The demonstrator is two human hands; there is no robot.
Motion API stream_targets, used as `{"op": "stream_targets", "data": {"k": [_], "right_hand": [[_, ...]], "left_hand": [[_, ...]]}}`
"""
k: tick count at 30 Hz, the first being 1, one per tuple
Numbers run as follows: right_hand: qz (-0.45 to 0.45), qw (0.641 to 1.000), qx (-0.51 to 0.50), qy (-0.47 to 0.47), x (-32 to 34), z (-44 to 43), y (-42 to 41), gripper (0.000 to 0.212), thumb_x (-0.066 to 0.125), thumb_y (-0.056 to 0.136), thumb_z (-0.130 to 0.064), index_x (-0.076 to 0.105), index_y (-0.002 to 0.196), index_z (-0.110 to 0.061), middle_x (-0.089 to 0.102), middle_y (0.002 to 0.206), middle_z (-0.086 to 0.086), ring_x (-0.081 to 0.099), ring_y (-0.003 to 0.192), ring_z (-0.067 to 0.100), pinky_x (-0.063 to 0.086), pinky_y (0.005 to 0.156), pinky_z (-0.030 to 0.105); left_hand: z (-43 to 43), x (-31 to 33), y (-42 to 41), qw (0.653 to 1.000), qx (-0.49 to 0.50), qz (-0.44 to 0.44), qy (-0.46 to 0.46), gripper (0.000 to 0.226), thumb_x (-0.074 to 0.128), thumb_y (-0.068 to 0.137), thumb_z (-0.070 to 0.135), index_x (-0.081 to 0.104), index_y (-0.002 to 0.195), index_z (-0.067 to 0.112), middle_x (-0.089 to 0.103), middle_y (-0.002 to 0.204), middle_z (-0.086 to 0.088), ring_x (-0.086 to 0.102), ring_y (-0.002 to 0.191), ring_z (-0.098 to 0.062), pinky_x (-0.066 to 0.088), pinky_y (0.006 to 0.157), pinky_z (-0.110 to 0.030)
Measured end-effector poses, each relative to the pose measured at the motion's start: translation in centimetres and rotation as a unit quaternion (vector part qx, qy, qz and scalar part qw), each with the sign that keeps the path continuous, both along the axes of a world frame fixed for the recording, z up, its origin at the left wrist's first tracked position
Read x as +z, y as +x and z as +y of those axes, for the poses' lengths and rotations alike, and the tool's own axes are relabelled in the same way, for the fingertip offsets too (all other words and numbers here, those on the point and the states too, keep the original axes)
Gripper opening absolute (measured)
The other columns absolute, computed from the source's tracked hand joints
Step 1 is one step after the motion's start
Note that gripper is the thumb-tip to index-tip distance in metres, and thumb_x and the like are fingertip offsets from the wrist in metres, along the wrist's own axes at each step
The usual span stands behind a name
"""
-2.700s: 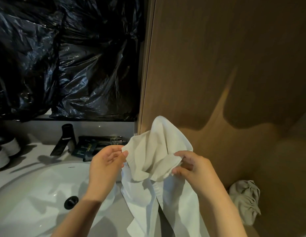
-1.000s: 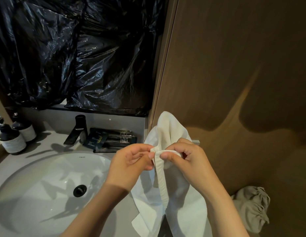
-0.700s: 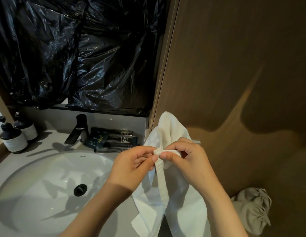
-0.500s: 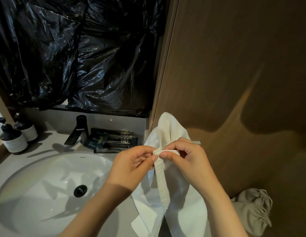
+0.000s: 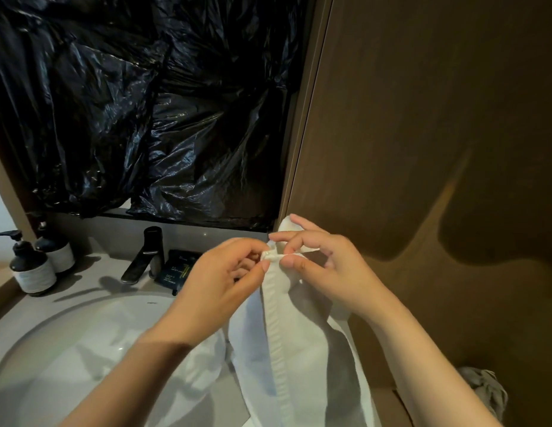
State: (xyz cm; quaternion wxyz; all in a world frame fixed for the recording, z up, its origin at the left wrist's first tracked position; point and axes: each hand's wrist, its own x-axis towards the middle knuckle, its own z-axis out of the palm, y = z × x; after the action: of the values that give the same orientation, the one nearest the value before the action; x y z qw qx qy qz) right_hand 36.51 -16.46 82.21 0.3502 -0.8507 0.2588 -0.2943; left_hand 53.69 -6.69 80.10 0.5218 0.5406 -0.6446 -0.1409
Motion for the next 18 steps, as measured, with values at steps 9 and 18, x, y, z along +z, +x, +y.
{"op": "stream_targets", "data": {"k": [9, 18], "right_hand": [[-0.109, 0.994, 0.016, -0.011, 4.1, -1.3, 2.3, 0.010, 0.066, 0.092, -0.027, 0.073, 0.090, -0.020, 0.068, 0.108, -0.013, 0.062, 0.108, 0.014, 0.052, 0.094, 0.042], [-0.176, 0.981, -0.022, -0.077, 6.2, -1.0, 3.4, 0.015, 0.058, 0.096, -0.033, 0.068, 0.084, -0.031, 0.065, 0.080, -0.013, 0.062, 0.081, 0.009, 0.048, 0.069, 0.015]], "left_hand": [[-2.0, 6.6, 2.1, 0.998, 0.009, -0.029, -0.050, 0.013, 0.060, 0.092, 0.016, 0.067, 0.092, 0.028, 0.064, 0.080, 0.015, 0.057, 0.066, -0.001, 0.042, 0.060, -0.009], [-3.3, 11.2, 2.6, 0.988, 0.041, -0.104, -0.105, 0.014, 0.055, 0.095, 0.012, 0.067, 0.097, 0.019, 0.066, 0.087, 0.012, 0.059, 0.085, 0.000, 0.041, 0.069, -0.007]]}}
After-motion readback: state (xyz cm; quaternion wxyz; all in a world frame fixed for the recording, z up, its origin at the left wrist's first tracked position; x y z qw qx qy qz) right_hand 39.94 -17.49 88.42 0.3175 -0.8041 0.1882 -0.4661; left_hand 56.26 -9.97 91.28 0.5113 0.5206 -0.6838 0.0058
